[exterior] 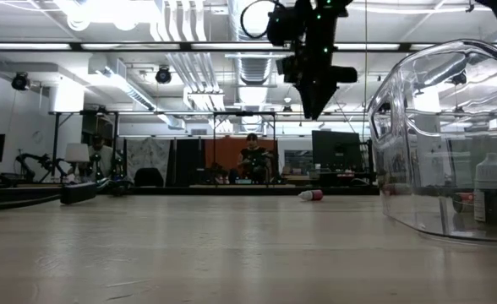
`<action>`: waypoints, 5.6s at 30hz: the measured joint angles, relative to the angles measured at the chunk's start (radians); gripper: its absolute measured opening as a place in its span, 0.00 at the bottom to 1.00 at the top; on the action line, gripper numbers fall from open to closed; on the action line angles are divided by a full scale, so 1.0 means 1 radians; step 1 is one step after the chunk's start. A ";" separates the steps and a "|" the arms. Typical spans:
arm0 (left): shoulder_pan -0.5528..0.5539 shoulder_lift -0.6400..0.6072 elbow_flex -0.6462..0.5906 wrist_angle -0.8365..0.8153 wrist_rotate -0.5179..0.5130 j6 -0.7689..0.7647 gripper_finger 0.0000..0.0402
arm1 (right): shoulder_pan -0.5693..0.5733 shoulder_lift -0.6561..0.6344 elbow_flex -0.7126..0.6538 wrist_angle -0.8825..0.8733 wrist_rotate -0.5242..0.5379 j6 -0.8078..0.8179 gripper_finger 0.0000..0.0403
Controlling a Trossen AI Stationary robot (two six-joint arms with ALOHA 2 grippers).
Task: Pick & Place food coloring
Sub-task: Put the pink food color into the transparent bin
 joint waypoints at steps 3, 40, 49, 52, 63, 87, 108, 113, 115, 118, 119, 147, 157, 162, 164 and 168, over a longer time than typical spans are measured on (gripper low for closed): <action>-0.011 -0.055 -0.026 -0.004 0.000 0.022 0.45 | 0.001 0.029 0.001 -0.001 -0.041 0.002 0.33; -0.082 -0.437 -0.710 0.168 -0.126 -0.043 0.45 | 0.140 0.526 0.522 -0.233 0.044 0.096 0.57; -0.091 -0.437 -0.728 0.168 -0.126 -0.039 0.45 | 0.138 0.526 0.329 -0.265 0.046 0.182 0.62; -0.093 -0.437 -0.728 0.171 -0.126 -0.039 0.45 | 0.137 0.526 0.283 -0.236 0.047 0.192 0.62; -0.093 -0.437 -0.730 0.170 -0.126 -0.021 0.45 | 0.133 0.526 0.220 -0.174 0.025 0.168 0.63; -0.093 -0.437 -0.731 0.170 -0.118 -0.016 0.45 | 0.135 0.529 0.181 -0.110 0.014 0.120 0.52; -0.094 -0.437 -0.731 0.169 -0.069 -0.015 0.45 | 0.135 0.530 0.174 -0.109 -0.002 0.216 0.23; -0.094 -0.437 -0.731 0.168 -0.068 -0.015 0.45 | 0.117 0.527 0.140 -0.111 -0.050 0.307 0.17; -0.094 -0.437 -0.731 0.164 -0.069 -0.016 0.45 | 0.107 0.525 0.124 -0.121 -0.068 0.335 0.14; -0.094 -0.437 -0.731 0.151 -0.069 -0.016 0.45 | 0.103 0.525 0.119 -0.125 -0.072 0.348 0.10; -0.094 -0.437 -0.732 0.149 -0.069 -0.016 0.45 | 0.102 0.525 0.125 -0.126 -0.072 0.348 0.10; -0.096 -0.436 -0.732 0.140 -0.037 -0.034 0.45 | -0.047 0.525 0.428 -0.275 -0.226 0.843 0.60; -0.096 -0.436 -0.732 0.129 -0.037 -0.027 0.45 | -0.107 0.524 0.419 -0.328 -0.275 0.892 0.61; -0.096 -0.436 -0.732 0.129 -0.038 -0.022 0.45 | -0.100 0.522 0.377 -0.328 -0.285 0.932 0.61; -0.096 -0.436 -0.732 0.130 -0.038 -0.021 0.45 | -0.099 0.522 0.347 -0.327 -0.314 0.934 0.61; -0.096 -0.436 -0.732 0.130 -0.038 -0.021 0.45 | -0.101 0.522 0.282 -0.320 -0.326 0.925 0.61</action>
